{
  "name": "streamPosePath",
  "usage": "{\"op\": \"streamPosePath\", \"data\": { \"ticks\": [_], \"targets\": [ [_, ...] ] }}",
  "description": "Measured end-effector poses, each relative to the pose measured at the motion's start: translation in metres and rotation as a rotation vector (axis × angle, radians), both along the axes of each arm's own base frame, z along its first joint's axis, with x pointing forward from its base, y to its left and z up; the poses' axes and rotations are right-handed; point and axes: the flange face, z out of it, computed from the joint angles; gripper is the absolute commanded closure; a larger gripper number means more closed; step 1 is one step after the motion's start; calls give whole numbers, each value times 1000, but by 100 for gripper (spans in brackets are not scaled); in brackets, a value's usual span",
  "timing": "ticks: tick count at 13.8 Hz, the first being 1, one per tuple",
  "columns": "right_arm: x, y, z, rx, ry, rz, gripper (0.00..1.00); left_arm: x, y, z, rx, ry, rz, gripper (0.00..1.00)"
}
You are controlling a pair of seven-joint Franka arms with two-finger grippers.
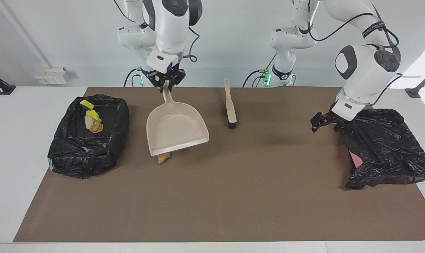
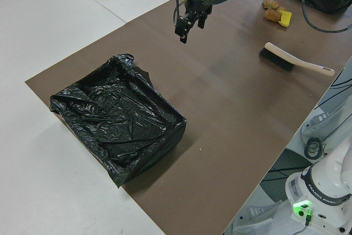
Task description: Sweep and dump trash in bin
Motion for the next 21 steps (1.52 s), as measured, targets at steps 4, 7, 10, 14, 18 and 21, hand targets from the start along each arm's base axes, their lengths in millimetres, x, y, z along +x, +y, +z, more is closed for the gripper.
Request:
{"op": "streamPosePath", "data": {
  "ticks": [4,7,10,14,18,21],
  "targets": [
    [54,89,-54,121,-54,-160,100,0,0,0,0,0,0,0],
    [75,143,-95,214,-91,-245,100,0,0,0,0,0,0,0],
    [84,180,-142,274,-101,-260,100,0,0,0,0,0,0,0],
    [87,184,-162,293,-105,-262,93,0,0,0,0,0,0,0],
    [86,183,-170,277,-110,-255,0,0,0,0,0,0,0,0],
    [79,181,-155,267,-134,-237,0,0,0,0,0,2,0,0]
  ]
}}
